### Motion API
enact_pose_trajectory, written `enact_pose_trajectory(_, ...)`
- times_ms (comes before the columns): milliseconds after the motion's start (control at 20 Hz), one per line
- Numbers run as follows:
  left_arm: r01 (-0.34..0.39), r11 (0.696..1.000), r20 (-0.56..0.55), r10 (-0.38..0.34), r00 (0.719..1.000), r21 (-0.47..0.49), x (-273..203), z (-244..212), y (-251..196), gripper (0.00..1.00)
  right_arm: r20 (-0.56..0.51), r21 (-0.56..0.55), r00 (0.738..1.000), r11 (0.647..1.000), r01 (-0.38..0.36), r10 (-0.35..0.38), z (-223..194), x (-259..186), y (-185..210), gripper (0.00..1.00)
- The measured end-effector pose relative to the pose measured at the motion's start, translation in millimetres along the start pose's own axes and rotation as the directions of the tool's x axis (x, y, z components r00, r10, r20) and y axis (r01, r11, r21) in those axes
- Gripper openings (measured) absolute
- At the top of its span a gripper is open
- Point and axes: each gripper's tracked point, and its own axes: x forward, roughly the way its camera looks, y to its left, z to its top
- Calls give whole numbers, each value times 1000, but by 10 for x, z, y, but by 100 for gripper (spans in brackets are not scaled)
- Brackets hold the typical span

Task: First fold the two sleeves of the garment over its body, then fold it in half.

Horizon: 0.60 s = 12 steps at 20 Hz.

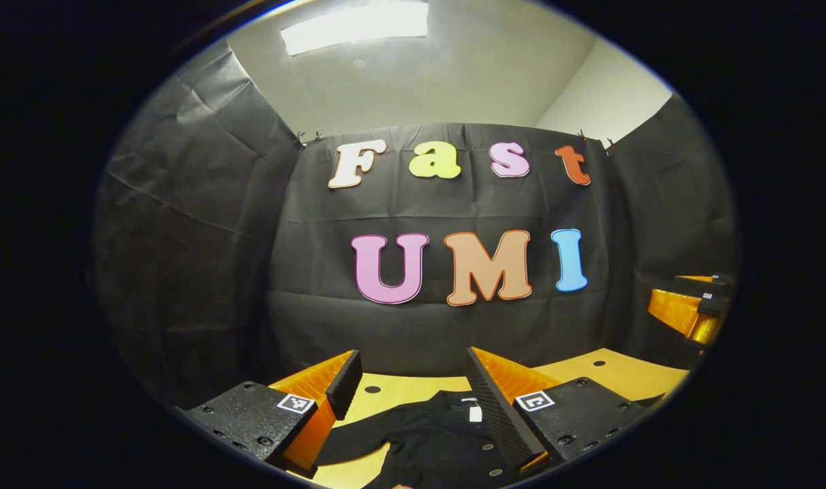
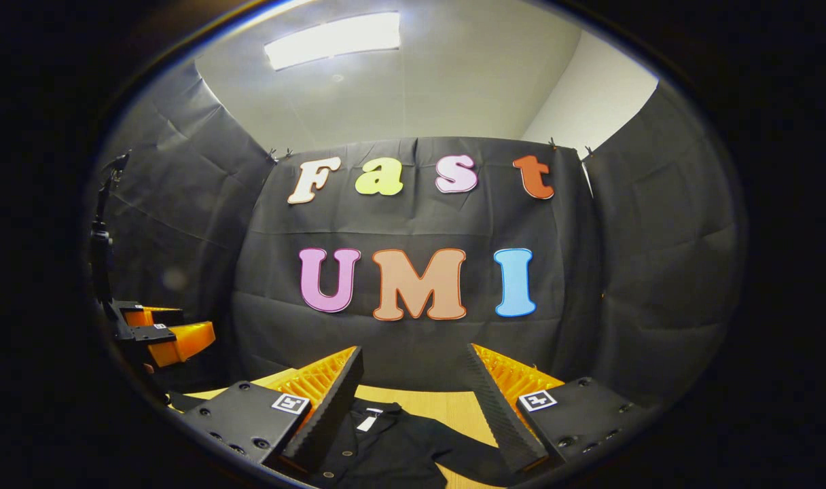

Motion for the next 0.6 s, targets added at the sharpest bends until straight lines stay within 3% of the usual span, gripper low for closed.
enact_pose_trajectory(300,-14,1000,-16,14,1000,-4,20,-61,-21,94,-7,-4,1000,1000,-27,27,-31,58,-3,95)
enact_pose_trajectory(600,-31,1000,-21,31,999,0,64,-77,-78,94,-60,-14,998,1000,0,-1,-241,167,-321,98)
